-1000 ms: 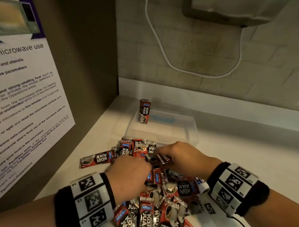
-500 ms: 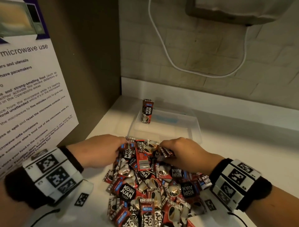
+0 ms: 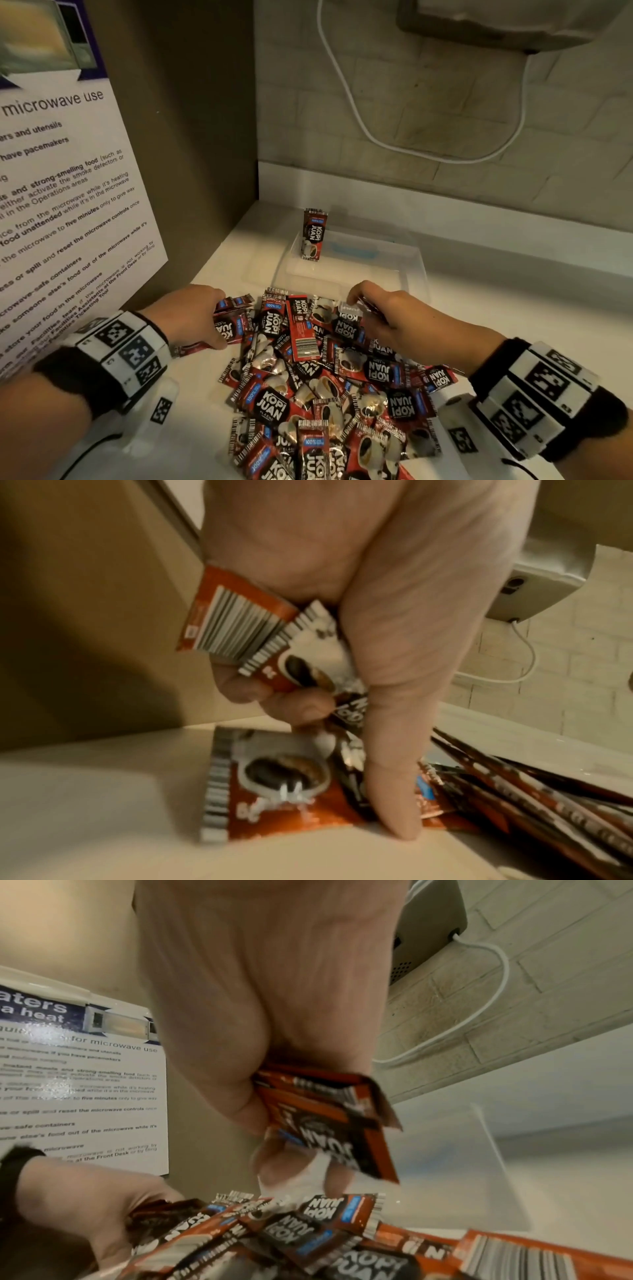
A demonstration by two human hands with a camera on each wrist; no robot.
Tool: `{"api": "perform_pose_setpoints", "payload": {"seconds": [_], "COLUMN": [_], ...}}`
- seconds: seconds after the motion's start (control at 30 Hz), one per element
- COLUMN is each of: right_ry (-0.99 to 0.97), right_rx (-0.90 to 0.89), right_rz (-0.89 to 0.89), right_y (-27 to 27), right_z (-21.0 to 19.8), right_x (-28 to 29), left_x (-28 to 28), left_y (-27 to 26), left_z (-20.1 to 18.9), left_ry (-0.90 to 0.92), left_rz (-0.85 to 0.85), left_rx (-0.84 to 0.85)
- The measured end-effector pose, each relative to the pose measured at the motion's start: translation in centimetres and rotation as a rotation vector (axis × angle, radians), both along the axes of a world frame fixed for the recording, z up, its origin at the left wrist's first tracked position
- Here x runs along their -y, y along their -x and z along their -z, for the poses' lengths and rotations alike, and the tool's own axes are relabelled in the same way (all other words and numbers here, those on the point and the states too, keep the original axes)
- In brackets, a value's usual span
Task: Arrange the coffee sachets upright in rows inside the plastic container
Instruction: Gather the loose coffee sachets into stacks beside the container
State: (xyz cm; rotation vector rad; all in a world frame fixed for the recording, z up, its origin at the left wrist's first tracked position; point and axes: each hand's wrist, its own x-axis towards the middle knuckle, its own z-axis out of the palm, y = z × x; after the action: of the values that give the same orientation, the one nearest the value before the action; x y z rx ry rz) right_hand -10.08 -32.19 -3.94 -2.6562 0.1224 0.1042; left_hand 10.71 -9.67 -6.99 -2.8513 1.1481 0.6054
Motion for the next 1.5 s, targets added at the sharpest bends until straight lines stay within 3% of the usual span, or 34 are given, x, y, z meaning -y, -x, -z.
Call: {"api": "perform_pose_setpoints", "payload": {"seconds": [0.2,0.3,0.43,0.53,0.73,0.87,1.03,1.2,1.33,1.5], "right_ry": [0.202,0.258,0.261,0.156,0.064,0.091,0.264,0.237,0.198,0.052], "right_rx": [-0.151,-0.17,-0.142,-0.116,-0.037,-0.101,-0.177,-0.187,-0.203,-0.124], "right_rz": [-0.02,-0.024,-0.046,-0.055,0.0,-0.089,-0.162,-0.148,-0.121,-0.064], "right_y": [-0.4,-0.4,-0.3,-0.1,1.8,3.6,4.7,4.1,3.7,3.4], "right_z": [1.5,2.5,2.8,1.7,-1.0,-0.3,2.4,2.9,2.5,-0.2], "right_x": [-1.0,-1.2,-1.3,-1.0,1.0,1.0,-0.6,-1.1,-0.7,0.8], "left_x": [-0.1,-0.1,0.0,0.4,1.2,1.7,1.6,1.3,1.5,3.9], "left_y": [0.1,0.4,3.4,6.6,9.0,9.2,8.4,7.2,6.2,5.2], "left_z": [-1.5,-2.6,-3.9,-3.6,-2.2,-2.1,-2.5,-4.3,-5.9,-7.3], "left_ry": [-0.007,0.073,0.253,0.157,-0.044,-0.063,-0.043,-0.035,0.137,0.521], "left_rz": [0.018,0.067,0.252,0.453,0.697,0.705,0.671,0.579,0.456,0.279], "left_rx": [0.069,0.067,-0.177,-0.259,-0.053,-0.011,0.016,-0.082,-0.195,-0.392]}}
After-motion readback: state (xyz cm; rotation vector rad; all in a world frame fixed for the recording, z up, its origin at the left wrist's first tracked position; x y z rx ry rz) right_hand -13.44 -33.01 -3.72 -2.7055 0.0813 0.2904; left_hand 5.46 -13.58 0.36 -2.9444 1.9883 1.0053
